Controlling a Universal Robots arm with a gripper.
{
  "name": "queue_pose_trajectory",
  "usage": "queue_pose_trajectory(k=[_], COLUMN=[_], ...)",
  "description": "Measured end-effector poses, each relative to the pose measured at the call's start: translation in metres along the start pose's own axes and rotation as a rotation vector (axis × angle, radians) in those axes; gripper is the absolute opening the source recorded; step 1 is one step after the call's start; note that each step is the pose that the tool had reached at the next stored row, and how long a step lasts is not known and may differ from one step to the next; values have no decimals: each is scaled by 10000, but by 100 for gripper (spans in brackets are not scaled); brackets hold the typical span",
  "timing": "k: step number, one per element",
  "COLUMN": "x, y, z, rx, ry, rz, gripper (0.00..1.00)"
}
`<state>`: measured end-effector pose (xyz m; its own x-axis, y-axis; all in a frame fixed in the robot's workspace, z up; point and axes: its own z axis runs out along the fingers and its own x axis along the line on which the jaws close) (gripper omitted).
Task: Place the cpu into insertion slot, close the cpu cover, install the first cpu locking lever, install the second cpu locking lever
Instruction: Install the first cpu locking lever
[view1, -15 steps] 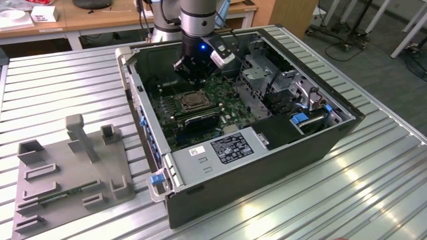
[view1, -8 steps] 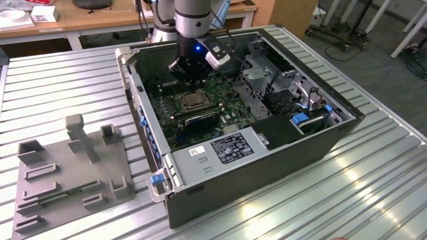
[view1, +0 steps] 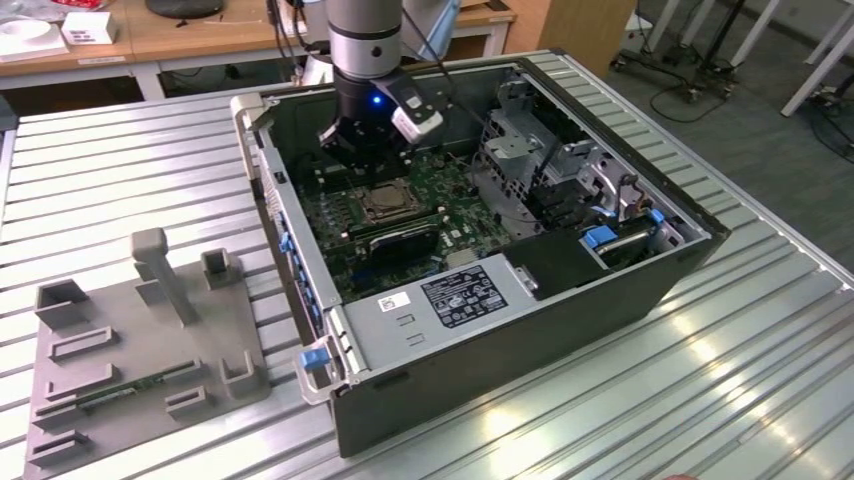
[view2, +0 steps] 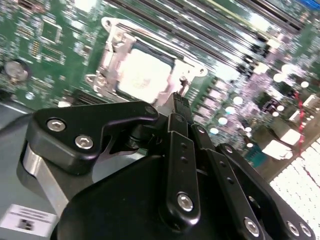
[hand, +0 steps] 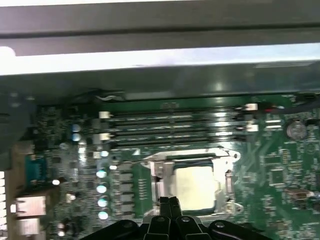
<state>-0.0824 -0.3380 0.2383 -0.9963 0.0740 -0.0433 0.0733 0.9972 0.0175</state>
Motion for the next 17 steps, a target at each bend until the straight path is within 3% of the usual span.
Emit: queue_pose_trajectory(k=[10,12,17], x=[315,348,351], y=[-19,-22,-22], z=[-4,-6,-5], rx=[-2,-2,-2], ry=[-21,-20,-21], rz=[2,1,0], gripper=[11,11,11])
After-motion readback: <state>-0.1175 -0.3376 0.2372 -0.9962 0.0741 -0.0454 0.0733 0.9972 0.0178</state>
